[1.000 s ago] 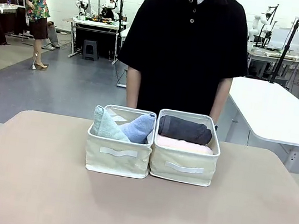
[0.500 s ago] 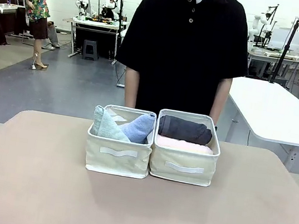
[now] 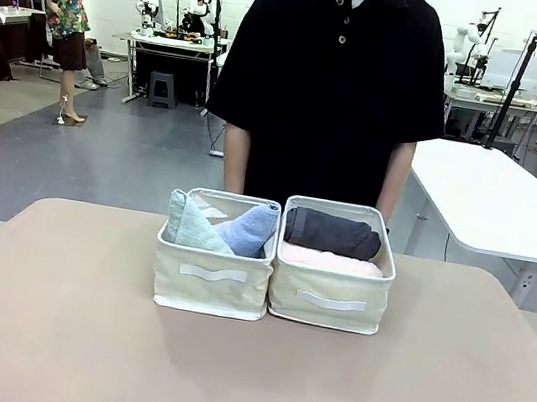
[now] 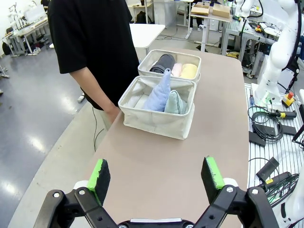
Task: Sort the towels based on their folding style.
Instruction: Pick up another triangle-folded towel from the table and place it in the left Fabric basket.
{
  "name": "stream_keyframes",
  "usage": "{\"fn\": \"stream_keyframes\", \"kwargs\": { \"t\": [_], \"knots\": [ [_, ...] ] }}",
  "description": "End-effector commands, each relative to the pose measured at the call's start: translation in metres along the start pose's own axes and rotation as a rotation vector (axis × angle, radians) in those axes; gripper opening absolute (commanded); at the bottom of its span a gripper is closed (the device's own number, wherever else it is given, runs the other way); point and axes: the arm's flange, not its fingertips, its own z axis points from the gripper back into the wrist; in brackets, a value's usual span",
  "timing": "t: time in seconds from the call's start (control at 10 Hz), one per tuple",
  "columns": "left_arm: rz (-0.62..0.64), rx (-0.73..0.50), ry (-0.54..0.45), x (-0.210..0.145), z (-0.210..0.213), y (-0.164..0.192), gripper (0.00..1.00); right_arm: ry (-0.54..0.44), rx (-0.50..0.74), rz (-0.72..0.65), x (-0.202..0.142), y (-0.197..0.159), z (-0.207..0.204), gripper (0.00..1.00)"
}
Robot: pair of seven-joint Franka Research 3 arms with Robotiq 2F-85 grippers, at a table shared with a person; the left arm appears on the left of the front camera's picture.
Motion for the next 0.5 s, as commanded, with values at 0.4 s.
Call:
{"fn": "stream_keyframes", "kwargs": {
  "t": [0.4],
  "knots": [
    [-0.005,0.007,0.02,-0.0004,-0.0002,-0.0023,1.0,0.015,-0.003,0.012,-0.0047,0.0036,-0.001,0.98]
  ]
}}
